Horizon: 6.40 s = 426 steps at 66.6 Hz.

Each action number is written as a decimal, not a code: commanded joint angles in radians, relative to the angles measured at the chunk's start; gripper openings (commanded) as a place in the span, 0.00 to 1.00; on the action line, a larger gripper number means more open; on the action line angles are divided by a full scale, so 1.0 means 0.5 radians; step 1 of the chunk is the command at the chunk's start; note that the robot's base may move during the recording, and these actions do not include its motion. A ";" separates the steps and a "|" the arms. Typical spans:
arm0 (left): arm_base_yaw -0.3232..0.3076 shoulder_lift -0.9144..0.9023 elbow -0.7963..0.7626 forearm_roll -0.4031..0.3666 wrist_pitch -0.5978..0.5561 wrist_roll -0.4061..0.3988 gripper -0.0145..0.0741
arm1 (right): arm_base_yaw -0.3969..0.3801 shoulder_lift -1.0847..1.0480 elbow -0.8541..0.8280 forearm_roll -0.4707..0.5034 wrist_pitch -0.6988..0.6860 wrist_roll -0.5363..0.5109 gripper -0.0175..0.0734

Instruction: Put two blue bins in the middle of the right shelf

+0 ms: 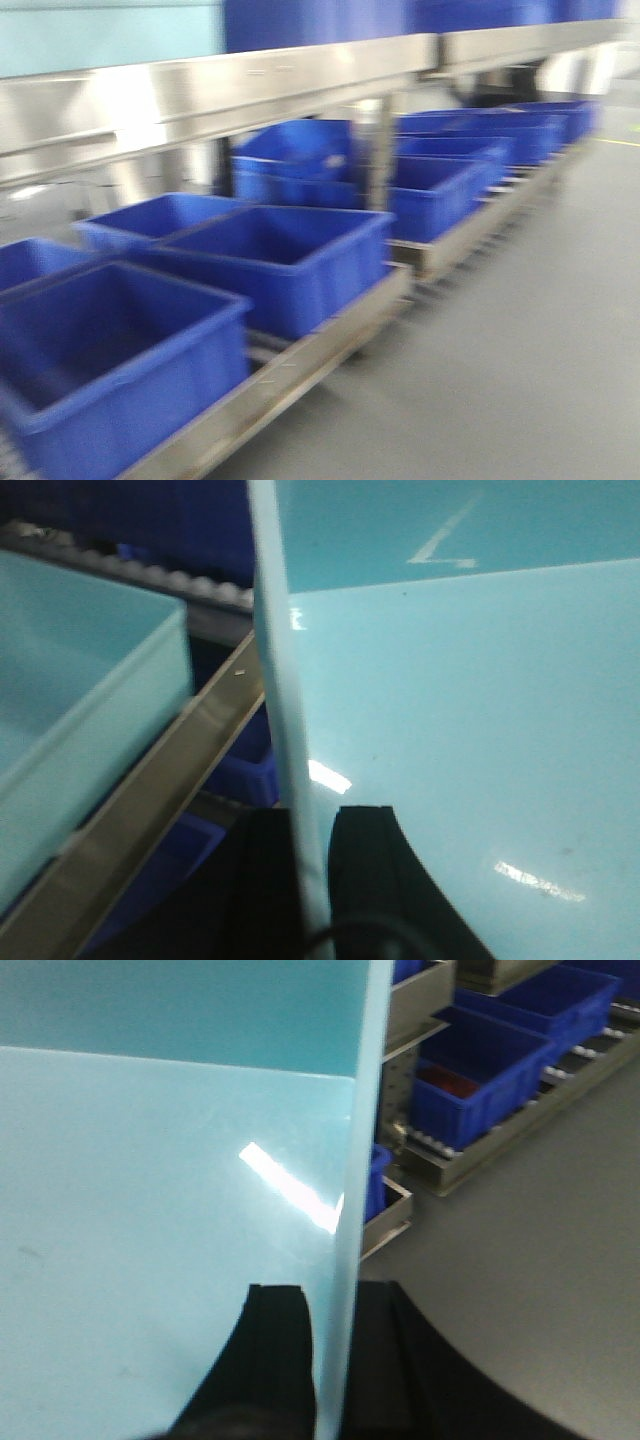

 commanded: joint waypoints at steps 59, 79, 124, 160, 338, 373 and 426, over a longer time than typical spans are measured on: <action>-0.009 -0.025 -0.026 -0.006 -0.101 0.025 0.04 | -0.005 -0.026 -0.019 0.001 -0.082 -0.031 0.02; -0.009 -0.025 -0.026 -0.006 -0.101 0.025 0.04 | -0.005 -0.026 -0.019 0.001 -0.082 -0.031 0.02; -0.009 -0.025 -0.026 -0.006 -0.101 0.025 0.04 | -0.005 -0.026 -0.019 0.001 -0.082 -0.031 0.02; -0.009 -0.025 -0.026 -0.006 -0.105 0.025 0.04 | -0.005 -0.026 -0.019 0.001 -0.082 -0.031 0.02; -0.009 -0.025 -0.026 0.023 -0.113 0.025 0.04 | -0.005 -0.026 -0.019 0.001 -0.085 -0.031 0.02; -0.009 -0.025 -0.026 0.023 -0.113 0.025 0.04 | -0.005 -0.026 -0.019 0.001 -0.085 -0.031 0.02; -0.009 -0.025 -0.026 0.023 -0.113 0.025 0.04 | -0.005 -0.026 -0.019 0.001 -0.085 -0.031 0.02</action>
